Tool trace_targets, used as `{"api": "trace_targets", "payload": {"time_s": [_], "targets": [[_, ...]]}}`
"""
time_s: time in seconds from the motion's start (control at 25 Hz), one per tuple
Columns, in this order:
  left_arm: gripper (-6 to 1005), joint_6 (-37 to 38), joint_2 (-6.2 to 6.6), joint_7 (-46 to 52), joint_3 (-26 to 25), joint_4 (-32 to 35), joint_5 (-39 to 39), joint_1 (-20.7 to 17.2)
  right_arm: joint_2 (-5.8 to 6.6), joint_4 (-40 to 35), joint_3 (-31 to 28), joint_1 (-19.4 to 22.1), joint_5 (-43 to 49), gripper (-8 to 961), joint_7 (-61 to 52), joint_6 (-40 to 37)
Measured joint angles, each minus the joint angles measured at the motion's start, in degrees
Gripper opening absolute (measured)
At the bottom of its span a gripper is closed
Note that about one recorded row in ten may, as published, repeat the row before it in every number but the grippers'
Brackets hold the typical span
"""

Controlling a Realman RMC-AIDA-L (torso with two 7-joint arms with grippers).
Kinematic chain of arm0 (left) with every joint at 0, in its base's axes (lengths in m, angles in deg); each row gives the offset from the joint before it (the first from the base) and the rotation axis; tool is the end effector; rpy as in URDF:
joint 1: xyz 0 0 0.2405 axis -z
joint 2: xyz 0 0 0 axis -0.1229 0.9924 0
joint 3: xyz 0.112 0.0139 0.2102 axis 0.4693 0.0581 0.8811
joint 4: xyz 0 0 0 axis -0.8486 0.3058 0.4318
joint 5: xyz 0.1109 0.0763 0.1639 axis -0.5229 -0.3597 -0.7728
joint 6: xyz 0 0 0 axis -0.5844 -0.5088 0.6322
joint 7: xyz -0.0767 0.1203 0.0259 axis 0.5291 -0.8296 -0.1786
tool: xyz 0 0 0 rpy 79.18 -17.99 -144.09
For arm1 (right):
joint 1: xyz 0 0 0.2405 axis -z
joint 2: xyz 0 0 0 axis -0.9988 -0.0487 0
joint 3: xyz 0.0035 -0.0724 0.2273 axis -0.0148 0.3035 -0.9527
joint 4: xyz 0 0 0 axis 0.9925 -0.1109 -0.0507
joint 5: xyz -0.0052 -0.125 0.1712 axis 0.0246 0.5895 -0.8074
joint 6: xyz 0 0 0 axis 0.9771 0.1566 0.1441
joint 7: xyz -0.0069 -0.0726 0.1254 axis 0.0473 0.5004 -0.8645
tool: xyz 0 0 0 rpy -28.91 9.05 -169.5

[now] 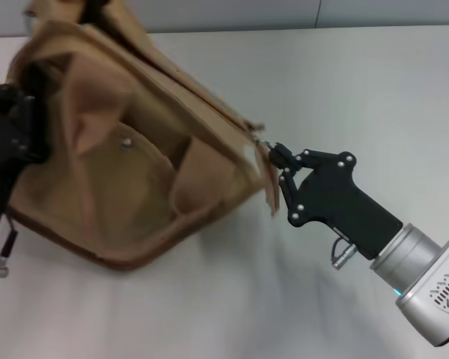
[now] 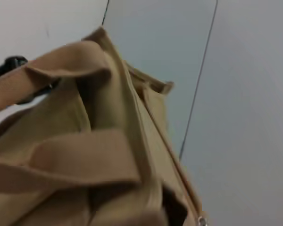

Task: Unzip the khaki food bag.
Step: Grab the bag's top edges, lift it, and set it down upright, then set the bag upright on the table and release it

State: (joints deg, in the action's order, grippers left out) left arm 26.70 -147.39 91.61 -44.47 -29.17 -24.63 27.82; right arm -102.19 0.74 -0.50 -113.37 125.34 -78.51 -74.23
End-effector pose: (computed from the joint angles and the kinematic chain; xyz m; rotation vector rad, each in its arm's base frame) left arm -0.2680 0.2358 -0.0020 -1.6473 -0.3963 -1.3562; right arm 0.2362 0.2466 -0.1009 -2.1252 0.0539 0.8363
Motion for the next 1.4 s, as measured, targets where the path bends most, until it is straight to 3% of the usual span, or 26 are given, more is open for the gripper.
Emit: {"api": "trace_targets", "payload": {"time_s": [0.44,0.52,0.64,0.76,0.88,0.92,0.96,1.08,1.12,1.24,1.4], "targets": [[158,-0.1,0.0,1.6,-1.2,0.1,-0.3,-0.9,0.0,0.2,-2.7,-0.1,-0.5,88,-3.2,-0.5],[160,-0.3,0.0,1.6,-1.2,0.1,-0.3,-1.0,0.0,-0.3,-6.2,0.3,-0.4,95,-10.5,-1.1],[162,-0.6,0.0,1.6,-1.2,0.1,-0.3,-1.1,0.16,-2.2,-6.5,0.2,-0.2,106,-18.2,-2.8],[164,-0.9,0.0,1.6,-1.2,0.1,-0.3,-1.1,0.43,-9.3,-4.6,-0.5,1.8,117,-36.0,-7.6],[166,-1.0,0.0,1.6,-1.1,0.0,-0.3,-1.1,0.54,-16.4,-2.2,-1.3,7.1,275,-51.9,-12.4],[167,-1.0,0.0,1.6,-1.1,0.0,-0.3,-1.1,0.65,-21.2,0.0,-1.8,11.0,328,-62.6,-16.1],[168,-1.0,0.0,1.6,-1.1,0.0,-0.3,-1.1,0.65,-21.2,0.0,-1.8,11.0,389,-62.6,-16.1],[170,-1.1,0.0,1.6,-1.1,0.0,-0.4,-0.9,0.7,-27.9,4.6,-2.1,15.5,571,-78.2,-20.9],[171,-1.4,0.0,1.6,-1.0,0.0,-0.4,-0.8,0.71,-29.8,7.4,-2.2,16.8,584,-84.0,-22.0],[173,-1.7,0.0,1.6,-0.8,0.0,-0.4,-0.6,0.69,-30.3,9.7,-2.1,17.2,623,-87.3,-21.5],[176,-1.9,-0.01,1.6,0.2,-0.1,-0.5,-0.2,0.5,-26.0,9.7,-2.6,16.8,674,-89.4,-16.0]]}}
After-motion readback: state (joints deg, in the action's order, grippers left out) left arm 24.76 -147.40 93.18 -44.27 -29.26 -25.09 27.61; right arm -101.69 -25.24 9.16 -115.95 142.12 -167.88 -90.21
